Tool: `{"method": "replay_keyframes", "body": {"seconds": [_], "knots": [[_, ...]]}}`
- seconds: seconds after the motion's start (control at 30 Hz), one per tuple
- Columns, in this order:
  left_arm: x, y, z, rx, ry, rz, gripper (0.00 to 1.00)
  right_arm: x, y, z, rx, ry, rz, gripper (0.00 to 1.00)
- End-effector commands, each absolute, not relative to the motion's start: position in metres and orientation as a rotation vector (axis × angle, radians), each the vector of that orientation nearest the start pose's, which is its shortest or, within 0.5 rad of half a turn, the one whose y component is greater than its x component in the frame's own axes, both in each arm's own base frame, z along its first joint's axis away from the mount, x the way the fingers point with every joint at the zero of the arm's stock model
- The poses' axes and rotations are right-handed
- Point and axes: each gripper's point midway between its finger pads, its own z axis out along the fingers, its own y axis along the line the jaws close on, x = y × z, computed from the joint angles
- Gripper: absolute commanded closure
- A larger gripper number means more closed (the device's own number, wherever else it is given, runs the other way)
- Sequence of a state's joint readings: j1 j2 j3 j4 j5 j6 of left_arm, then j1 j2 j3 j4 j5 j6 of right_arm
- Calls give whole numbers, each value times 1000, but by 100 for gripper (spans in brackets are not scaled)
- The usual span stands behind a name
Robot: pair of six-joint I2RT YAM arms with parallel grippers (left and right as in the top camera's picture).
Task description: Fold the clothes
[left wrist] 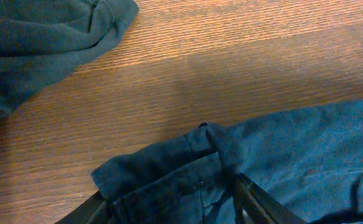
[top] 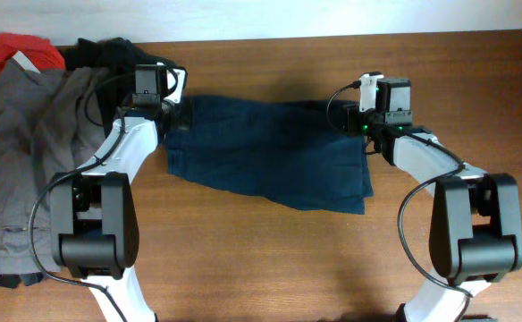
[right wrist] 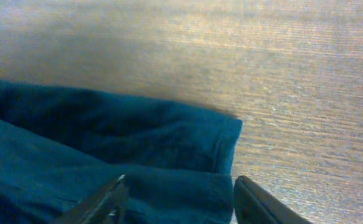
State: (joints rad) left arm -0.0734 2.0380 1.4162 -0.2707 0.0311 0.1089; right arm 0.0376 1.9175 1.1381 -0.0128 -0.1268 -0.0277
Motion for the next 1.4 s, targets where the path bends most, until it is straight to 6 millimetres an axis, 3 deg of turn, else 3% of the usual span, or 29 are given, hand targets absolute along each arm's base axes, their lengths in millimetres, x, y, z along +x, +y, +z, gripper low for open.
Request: {"method": "replay_keyframes", "body": {"seconds": [0.0,0.2,0.33,0.5,0.6,0.7,0.83,1.1,1.23,1.37], "knots": [[526,-49,62,237,2451,-52,46,500,25,45,-90,2383,113,38],[526,-49,62,237,2451,-51,46,499,22,33,-81,2402,129,37],[526,-49,62,237,2450,-51,49,500,28,36,-96,2389,168,44],[527,-49,63,236,2446,-51,70,507,29,44,-69,2368,187,62],[527,-49,63,236,2447,-51,77,509,33,48,-81,2359,214,76],[528,-49,63,236,2445,-52,98,510,35,50,-86,2361,230,96],[535,-50,86,201,2398,-62,99,508,34,60,-75,2392,234,96],[539,-50,168,190,2254,-59,100,505,34,129,-75,2385,233,96],[535,-51,187,191,2220,-61,99,499,34,154,-75,2387,233,96],[537,-52,193,192,2198,-60,100,502,34,171,-78,2354,230,96]]}}
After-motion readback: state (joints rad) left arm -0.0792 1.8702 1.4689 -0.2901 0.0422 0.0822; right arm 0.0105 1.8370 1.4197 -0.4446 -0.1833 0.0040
